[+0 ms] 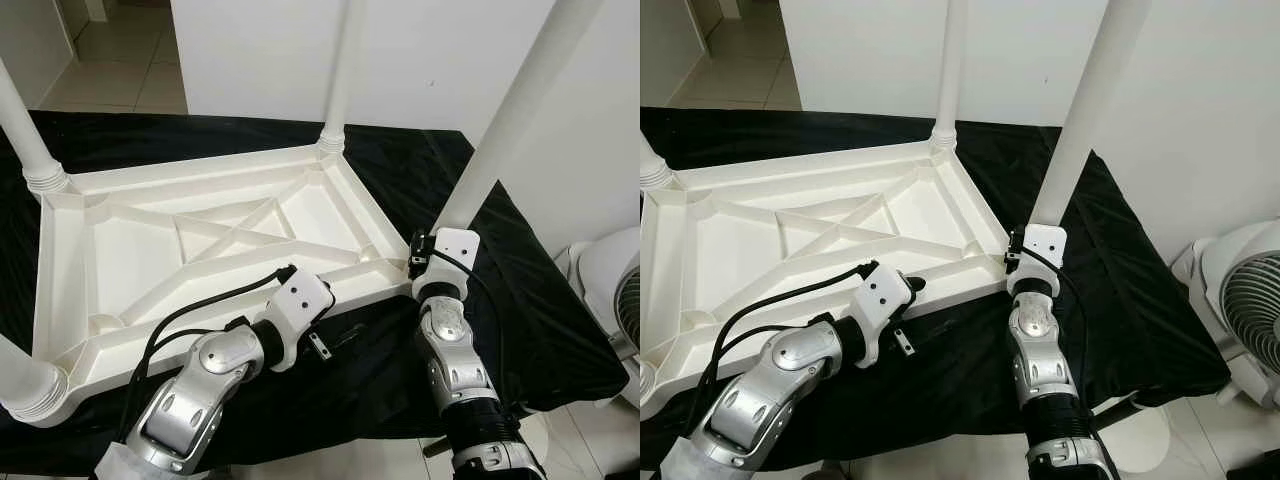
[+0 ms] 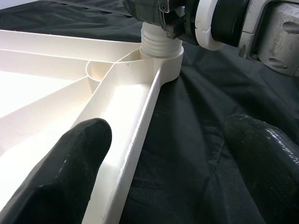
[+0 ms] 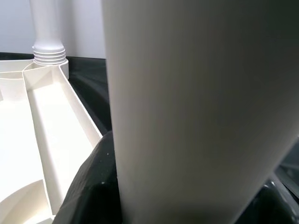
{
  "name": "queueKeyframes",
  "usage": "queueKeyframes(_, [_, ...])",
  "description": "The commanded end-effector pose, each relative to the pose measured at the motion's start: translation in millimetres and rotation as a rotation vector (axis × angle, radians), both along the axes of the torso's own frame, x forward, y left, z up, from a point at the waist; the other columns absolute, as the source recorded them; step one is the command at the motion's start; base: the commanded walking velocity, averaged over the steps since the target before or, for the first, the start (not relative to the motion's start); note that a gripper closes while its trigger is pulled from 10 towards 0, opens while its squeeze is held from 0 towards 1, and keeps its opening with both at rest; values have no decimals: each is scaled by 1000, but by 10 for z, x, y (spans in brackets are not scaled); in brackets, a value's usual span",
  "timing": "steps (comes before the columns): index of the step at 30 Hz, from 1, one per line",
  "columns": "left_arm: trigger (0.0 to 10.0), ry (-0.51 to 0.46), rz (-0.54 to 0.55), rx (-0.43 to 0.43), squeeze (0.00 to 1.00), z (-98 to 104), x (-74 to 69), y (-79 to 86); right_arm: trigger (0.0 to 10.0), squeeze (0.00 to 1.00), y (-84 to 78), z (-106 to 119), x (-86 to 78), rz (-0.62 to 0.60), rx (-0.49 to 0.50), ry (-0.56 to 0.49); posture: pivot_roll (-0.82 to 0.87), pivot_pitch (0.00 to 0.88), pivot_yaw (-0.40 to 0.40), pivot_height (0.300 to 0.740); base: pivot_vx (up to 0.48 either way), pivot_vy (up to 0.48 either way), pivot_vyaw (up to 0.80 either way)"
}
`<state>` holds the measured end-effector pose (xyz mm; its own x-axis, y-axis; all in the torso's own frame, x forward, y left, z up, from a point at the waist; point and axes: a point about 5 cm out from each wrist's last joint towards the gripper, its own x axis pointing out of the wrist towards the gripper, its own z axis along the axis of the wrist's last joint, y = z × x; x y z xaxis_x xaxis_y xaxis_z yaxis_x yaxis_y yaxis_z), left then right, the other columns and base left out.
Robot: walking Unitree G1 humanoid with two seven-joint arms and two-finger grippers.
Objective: Building children table
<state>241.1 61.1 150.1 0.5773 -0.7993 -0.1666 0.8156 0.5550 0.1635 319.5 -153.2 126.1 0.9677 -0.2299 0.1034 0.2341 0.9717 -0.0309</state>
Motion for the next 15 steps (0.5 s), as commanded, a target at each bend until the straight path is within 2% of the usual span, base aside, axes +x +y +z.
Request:
queueKeyframes(1, [10000, 3, -31, 1, 0, 12, -43, -27, 10000, 0, -254, -340, -121, -133, 8, 155, 138, 29, -84, 740, 0, 0, 0])
queueKeyframes(5, [10000, 6, -34, 2, 0, 9, -49, -28, 10000, 0, -250, -347, -131, -138, 16, 158, 138, 29, -84, 740, 0, 0, 0])
queueKeyframes(10, [10000, 12, -35, 2, 0, 5, -55, -25, 10000, 0, -277, -371, -144, -166, 77, 176, 135, 34, -82, 740, 0, 0, 0])
queueKeyframes(15, [10000, 16, -36, 1, 0, 4, -56, -25, 10000, 0, -280, -365, -138, -166, 75, 173, 133, 39, -81, 740, 0, 0, 0])
